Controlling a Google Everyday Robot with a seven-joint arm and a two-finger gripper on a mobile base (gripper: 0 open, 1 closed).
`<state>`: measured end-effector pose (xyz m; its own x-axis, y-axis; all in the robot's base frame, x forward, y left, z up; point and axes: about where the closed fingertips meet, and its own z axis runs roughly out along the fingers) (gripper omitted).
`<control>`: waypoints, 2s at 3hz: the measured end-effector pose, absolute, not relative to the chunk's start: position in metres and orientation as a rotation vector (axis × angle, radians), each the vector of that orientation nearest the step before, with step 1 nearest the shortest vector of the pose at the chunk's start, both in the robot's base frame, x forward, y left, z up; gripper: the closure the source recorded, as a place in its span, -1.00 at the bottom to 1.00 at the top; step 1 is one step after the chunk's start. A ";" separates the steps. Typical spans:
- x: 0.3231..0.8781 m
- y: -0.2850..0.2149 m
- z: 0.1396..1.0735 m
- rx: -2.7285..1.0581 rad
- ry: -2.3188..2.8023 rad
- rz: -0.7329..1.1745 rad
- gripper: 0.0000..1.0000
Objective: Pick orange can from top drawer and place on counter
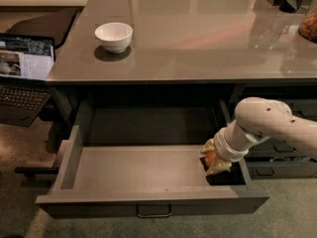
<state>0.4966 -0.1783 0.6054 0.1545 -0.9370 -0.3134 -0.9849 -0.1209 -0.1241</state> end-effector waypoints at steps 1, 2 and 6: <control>0.496 -0.180 0.614 -2.127 1.852 0.202 0.77; 0.496 -0.179 0.620 -2.124 1.842 0.196 1.00; 0.537 -0.142 0.823 -2.205 1.563 -0.111 1.00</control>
Offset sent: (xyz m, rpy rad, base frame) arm 0.0012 -0.0005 0.0275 0.0058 -0.0477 -0.0049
